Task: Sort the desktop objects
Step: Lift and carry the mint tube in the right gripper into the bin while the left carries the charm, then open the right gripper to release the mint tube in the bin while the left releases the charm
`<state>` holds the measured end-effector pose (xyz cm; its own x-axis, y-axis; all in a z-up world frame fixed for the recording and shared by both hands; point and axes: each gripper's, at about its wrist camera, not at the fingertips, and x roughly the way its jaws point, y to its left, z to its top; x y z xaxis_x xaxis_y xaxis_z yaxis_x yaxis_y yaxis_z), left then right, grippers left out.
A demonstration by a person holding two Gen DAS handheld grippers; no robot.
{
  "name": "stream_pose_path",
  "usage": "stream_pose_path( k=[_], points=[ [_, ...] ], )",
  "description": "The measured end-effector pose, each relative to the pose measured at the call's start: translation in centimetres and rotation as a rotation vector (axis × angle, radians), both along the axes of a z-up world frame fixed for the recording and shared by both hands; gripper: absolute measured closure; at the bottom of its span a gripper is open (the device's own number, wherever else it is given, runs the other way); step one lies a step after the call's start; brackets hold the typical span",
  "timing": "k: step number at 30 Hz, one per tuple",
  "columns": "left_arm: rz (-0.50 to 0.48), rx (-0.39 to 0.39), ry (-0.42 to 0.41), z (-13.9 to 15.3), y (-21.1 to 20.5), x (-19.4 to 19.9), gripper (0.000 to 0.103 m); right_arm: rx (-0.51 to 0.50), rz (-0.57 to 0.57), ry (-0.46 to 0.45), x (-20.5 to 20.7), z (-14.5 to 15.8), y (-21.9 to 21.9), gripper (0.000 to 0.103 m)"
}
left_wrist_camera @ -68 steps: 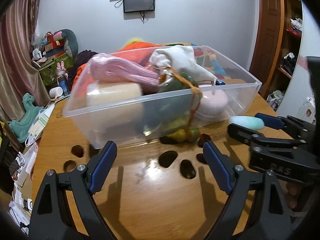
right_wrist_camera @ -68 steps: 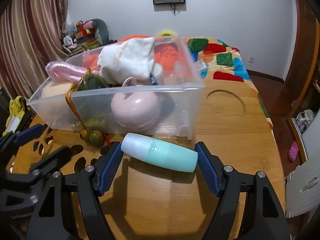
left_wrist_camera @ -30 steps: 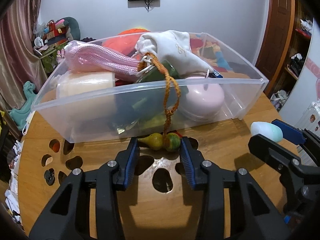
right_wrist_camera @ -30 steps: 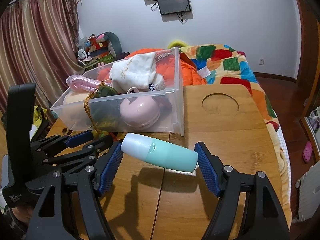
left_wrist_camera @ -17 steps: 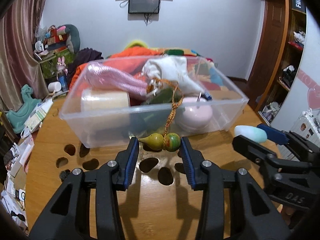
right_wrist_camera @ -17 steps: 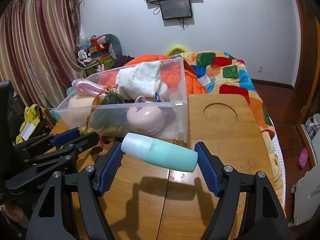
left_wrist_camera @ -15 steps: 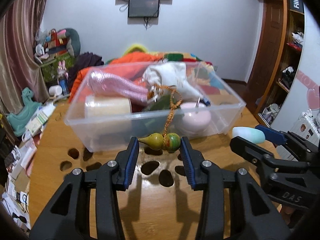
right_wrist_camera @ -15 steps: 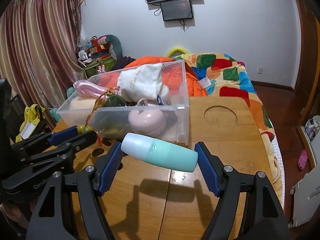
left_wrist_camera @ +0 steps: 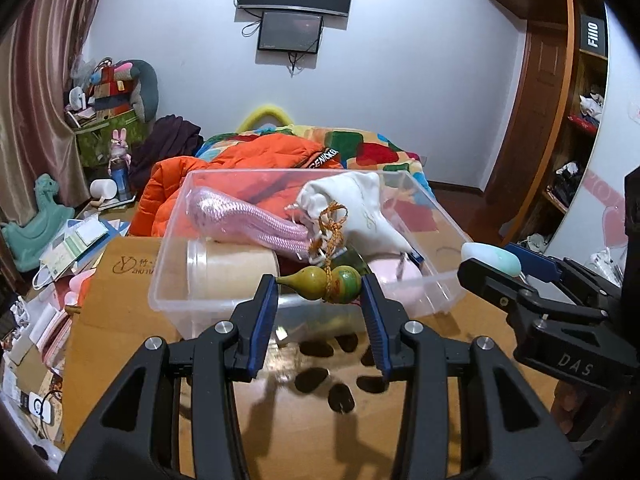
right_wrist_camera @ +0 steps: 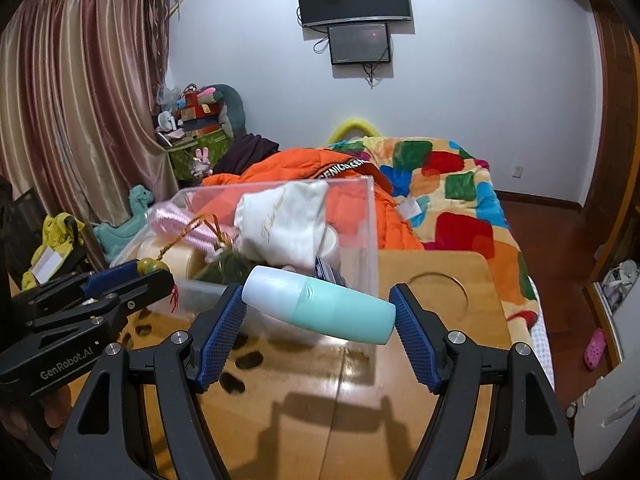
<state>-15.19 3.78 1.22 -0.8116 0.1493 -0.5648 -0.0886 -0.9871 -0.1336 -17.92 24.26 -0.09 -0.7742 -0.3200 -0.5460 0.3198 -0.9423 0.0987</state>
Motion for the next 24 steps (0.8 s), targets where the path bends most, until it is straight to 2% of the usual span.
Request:
stream_pose_path(
  k=[9,24],
  points=[
    [0.033,-0.008,-0.02,-0.9,-0.9,-2.0,0.061,0.038,0.054,-0.026,-3.1,-1.1,-2.6,0.032],
    [0.015,-0.008,-0.043,-1.3,-1.3,-3.3,0.059,0.049,0.061,-0.053,-4.3,-1.8,-3.4,0.032]
  ],
)
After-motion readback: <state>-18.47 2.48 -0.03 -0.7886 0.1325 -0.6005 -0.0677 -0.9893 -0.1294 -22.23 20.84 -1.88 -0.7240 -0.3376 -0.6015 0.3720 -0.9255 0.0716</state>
